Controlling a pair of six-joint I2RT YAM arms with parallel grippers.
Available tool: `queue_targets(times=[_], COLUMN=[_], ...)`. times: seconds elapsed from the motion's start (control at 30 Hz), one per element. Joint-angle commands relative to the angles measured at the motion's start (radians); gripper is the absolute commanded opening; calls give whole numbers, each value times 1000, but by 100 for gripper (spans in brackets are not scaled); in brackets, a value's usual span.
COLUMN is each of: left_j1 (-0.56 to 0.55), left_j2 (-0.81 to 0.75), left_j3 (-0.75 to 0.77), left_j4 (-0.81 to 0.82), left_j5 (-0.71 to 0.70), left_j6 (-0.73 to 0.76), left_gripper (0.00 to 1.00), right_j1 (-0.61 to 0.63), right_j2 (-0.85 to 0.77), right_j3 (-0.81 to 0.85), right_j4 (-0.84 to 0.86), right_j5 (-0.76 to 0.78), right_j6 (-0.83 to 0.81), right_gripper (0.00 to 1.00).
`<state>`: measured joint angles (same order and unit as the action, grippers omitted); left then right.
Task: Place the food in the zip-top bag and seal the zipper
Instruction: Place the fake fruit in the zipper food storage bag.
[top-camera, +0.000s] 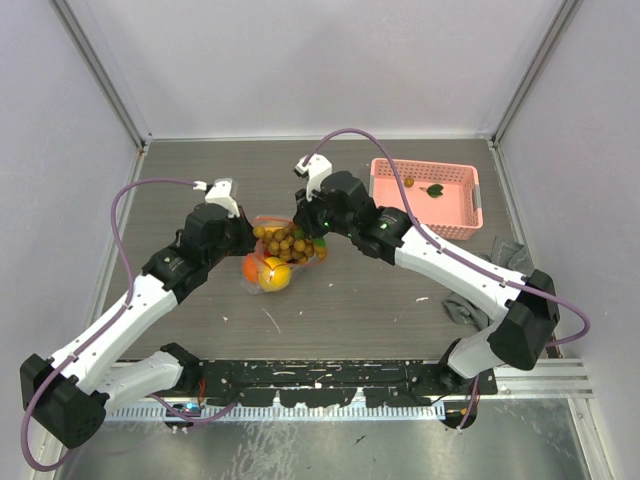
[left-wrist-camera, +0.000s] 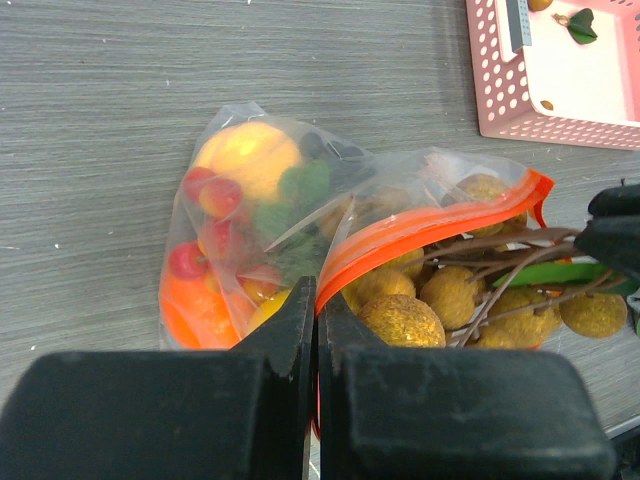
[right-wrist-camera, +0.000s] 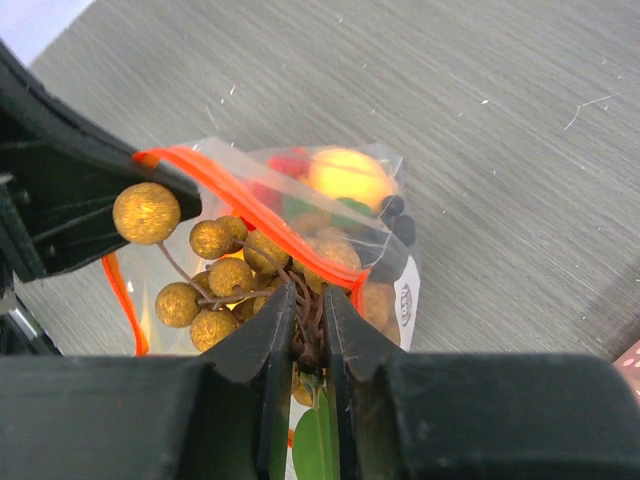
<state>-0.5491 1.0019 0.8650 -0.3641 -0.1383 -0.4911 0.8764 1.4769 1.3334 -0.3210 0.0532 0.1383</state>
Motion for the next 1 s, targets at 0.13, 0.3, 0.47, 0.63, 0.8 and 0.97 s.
queue_targets(times=[0.13, 0.3, 0.47, 0.63, 0.8, 0.97], left_j1=[4, 4, 4, 4, 5, 5], left_j2=[0, 1, -1, 6, 18, 41], left_j3=[47, 48, 47, 47, 49, 60], left_j4=[-2, 7, 7, 10, 13, 7], left_j5=[-45, -26, -24, -7, 11, 29], left_j6=[-10, -17, -17, -16, -18, -19], left_gripper=[0, 0, 0, 0, 0, 0], right_j1=[9, 9, 10, 18, 30, 33], right_j2=[-91, -100, -83, -43, -43, -34], right_j3=[-8, -17, -18, 13, 15, 15], right_j4=[28, 26, 37, 29, 103, 181], right_j5=[67, 42, -30, -66, -76, -126], right_j6=[-82, -82, -82, -77, -43, -10], right_gripper=[0, 0, 0, 0, 0, 0])
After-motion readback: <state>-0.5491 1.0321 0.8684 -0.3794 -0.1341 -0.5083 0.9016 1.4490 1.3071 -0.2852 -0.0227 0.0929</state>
